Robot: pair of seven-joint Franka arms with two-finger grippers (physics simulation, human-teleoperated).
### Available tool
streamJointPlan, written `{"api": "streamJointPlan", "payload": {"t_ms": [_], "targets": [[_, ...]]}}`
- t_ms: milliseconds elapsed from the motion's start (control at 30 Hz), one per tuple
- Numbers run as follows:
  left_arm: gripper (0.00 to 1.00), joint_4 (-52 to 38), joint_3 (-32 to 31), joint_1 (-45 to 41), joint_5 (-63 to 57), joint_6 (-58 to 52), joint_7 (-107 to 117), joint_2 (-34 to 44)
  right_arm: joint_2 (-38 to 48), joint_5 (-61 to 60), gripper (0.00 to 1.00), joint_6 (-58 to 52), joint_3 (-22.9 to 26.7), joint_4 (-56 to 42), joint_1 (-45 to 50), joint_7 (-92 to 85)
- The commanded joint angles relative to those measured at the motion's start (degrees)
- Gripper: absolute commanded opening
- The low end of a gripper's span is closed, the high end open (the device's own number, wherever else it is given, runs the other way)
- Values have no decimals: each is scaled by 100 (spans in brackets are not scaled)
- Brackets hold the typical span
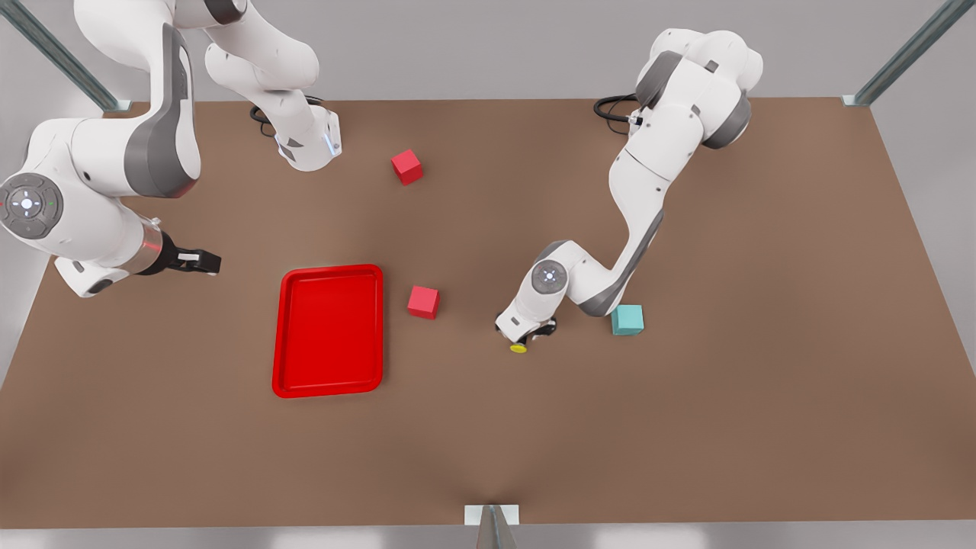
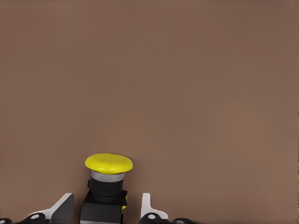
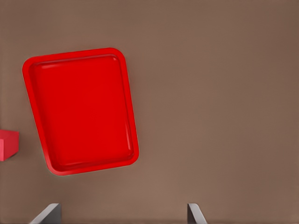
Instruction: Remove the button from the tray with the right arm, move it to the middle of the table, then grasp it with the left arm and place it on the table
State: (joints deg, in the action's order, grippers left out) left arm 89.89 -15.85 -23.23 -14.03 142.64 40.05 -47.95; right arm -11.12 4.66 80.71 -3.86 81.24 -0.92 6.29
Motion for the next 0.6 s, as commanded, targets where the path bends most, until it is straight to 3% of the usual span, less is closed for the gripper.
{"api": "streamJointPlan", "payload": {"t_ms": [0, 100, 433, 500, 567], "targets": [[56, -6, 2, 2, 6, 1, -190, -4, 5, 0, 100, -11, 0, -3, -4, -295], [48, -15, 2, -6, 6, -35, -173, -30, 5, 0, 100, -11, 0, -3, -4, -295], [45, -191, 2, -15, 6, -395, -146, -21, -4, 26, 100, -11, 0, -3, 5, -295], [45, -848, 2, -41, -73, -2140, -50, 102, -4, 26, 100, -11, 0, -11, -4, -295], [45, -1404, 2, -200, -881, -3339, 2222, 102, -4, 26, 100, -11, 0, -11, 5, -295]]}}
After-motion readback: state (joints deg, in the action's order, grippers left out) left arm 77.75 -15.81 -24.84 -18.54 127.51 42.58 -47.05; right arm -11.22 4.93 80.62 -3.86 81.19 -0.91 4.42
